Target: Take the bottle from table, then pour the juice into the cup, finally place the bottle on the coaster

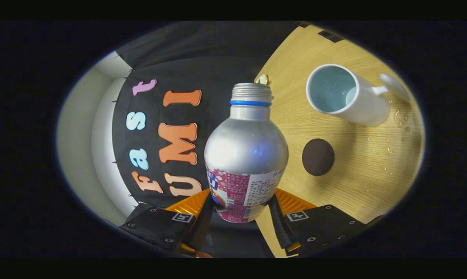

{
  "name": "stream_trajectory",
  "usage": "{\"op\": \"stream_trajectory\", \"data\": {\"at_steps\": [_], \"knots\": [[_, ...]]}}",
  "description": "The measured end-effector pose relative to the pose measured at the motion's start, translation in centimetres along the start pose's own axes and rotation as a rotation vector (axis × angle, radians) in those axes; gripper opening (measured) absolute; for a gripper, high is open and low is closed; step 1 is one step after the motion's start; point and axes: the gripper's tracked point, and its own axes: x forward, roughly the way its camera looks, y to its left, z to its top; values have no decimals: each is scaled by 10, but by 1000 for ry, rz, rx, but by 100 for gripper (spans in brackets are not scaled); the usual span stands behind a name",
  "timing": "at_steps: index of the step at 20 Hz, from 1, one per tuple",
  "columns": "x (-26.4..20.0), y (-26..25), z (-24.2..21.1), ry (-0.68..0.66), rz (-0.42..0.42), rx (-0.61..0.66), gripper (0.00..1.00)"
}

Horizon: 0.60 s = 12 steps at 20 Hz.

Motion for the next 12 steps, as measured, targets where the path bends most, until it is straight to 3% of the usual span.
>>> {"op": "stream_trajectory", "data": {"at_steps": [12], "knots": [[2, 9, 8, -9, 22, 138, 72]]}}
